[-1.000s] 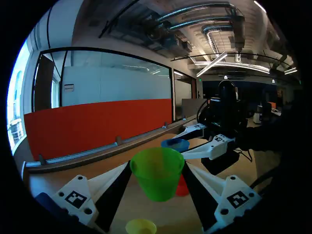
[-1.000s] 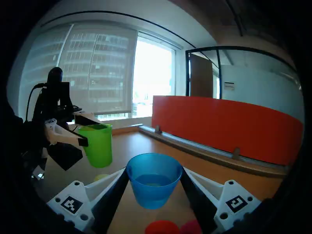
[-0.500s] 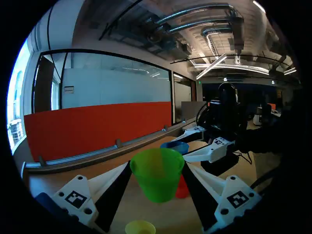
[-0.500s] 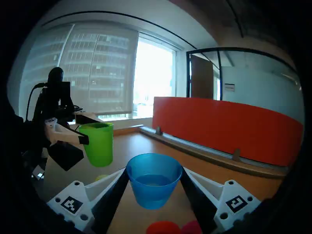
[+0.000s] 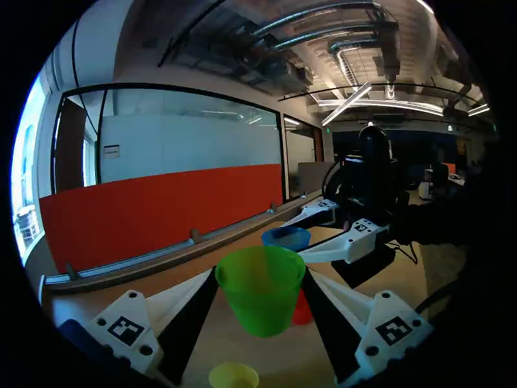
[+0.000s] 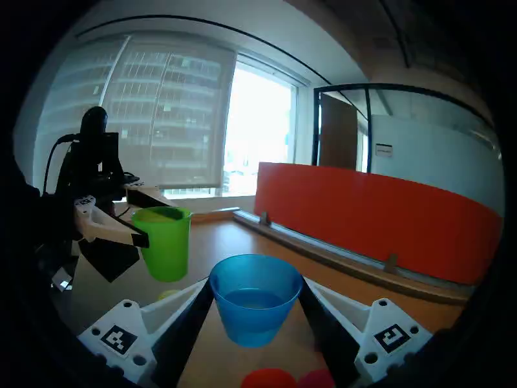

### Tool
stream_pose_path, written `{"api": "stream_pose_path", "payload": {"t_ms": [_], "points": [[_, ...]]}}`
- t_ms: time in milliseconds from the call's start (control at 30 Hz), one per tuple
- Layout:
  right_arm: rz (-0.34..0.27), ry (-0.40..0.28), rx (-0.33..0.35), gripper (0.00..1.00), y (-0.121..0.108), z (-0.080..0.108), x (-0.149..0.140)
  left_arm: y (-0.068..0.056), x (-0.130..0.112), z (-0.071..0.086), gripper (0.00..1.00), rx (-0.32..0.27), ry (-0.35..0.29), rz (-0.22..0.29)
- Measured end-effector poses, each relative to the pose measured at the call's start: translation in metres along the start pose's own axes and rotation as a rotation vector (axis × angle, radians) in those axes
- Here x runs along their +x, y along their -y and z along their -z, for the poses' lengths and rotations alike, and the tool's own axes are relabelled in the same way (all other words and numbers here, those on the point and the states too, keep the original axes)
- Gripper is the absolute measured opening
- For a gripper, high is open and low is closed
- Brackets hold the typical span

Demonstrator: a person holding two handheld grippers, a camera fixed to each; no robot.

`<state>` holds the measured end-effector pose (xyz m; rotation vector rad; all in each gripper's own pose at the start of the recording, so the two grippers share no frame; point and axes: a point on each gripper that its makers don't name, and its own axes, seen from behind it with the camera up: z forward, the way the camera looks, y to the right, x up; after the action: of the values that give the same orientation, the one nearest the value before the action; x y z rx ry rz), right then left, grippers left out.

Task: Pour water

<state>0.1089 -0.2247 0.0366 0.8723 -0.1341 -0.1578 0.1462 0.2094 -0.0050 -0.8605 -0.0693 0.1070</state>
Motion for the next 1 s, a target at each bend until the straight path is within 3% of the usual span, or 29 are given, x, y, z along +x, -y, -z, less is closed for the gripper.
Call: {"api": "stream_pose_path", "payload": {"t_ms": [400, 1000], "points": [[0.023, 0.009, 0.012, 0.92, 0.002, 0.004, 0.008, 0.001, -0.002, 0.004, 0.89, 0.008, 0.01, -0.004], [0.138, 0.028, 0.029, 0.92, 0.0, 0.009, 0.024, -0.005, -0.017, 0.006, 0.89, -0.002, 0.042, -0.013]]}}
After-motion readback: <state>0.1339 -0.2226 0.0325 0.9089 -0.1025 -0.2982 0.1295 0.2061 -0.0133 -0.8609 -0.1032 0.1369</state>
